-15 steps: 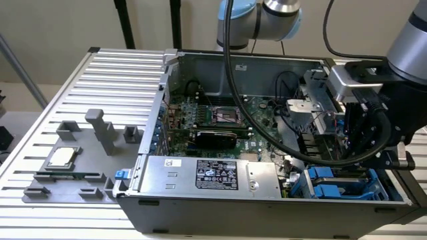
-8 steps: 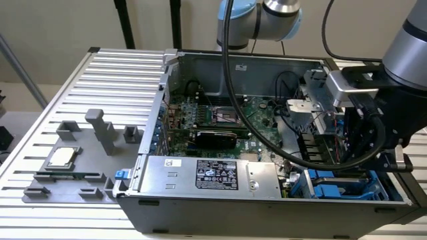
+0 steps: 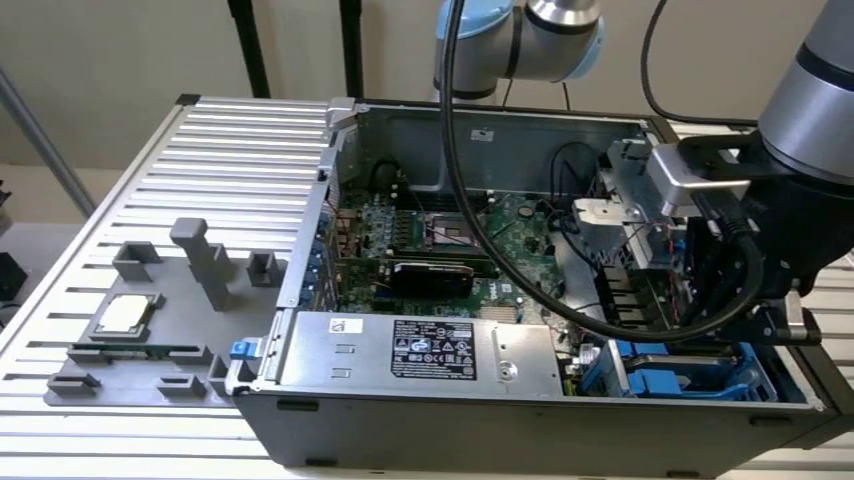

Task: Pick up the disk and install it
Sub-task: 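Insert the second disk wire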

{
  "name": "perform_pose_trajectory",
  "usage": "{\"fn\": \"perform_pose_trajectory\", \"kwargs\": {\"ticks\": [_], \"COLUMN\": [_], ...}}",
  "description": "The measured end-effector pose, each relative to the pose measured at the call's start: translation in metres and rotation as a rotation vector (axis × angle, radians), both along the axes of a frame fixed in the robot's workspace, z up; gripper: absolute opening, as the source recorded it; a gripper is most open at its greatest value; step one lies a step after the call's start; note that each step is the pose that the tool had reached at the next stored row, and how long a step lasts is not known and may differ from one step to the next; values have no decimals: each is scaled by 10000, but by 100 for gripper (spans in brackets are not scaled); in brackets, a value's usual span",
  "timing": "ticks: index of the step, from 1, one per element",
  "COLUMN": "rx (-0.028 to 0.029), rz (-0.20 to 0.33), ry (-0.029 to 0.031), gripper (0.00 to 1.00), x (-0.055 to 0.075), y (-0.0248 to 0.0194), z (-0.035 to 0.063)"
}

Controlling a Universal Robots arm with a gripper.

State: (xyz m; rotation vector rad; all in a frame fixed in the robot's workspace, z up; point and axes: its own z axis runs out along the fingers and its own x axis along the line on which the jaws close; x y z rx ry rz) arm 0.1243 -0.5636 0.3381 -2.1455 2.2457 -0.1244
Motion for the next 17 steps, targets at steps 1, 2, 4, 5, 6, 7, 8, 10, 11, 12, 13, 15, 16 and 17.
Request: {"fn": "perform_pose_trajectory", "kwargs": {"ticks": [1,2,4,5,6,7,8,10,11,12,13,15,16,17], "rx": [-3,-4,-3,-3,-5,-7,-8,-26,-27,-25,11,10,4,2], "rz": [2,1,2,2,1,0,0,1,0,0,1,0,0,1], "ry": [-5,-8,-11,-12,-12,-11,-11,-10,-10,-11,-12,-12,-11,-11], "gripper": [0,0,0,0,0,0,0,0,0,0,0,0,0,0], "x": [-5,-10,-15,-16,-17,-17,-17,-17,-17,-17,-17,-17,-17,-17], "y": [0,0,1,0,-1,-1,-1,10,10,13,13,16,18,19], "z": [-3,-6,-11,-12,-11,-11,-10,1,1,1,-16,-18,-15,-14]}}
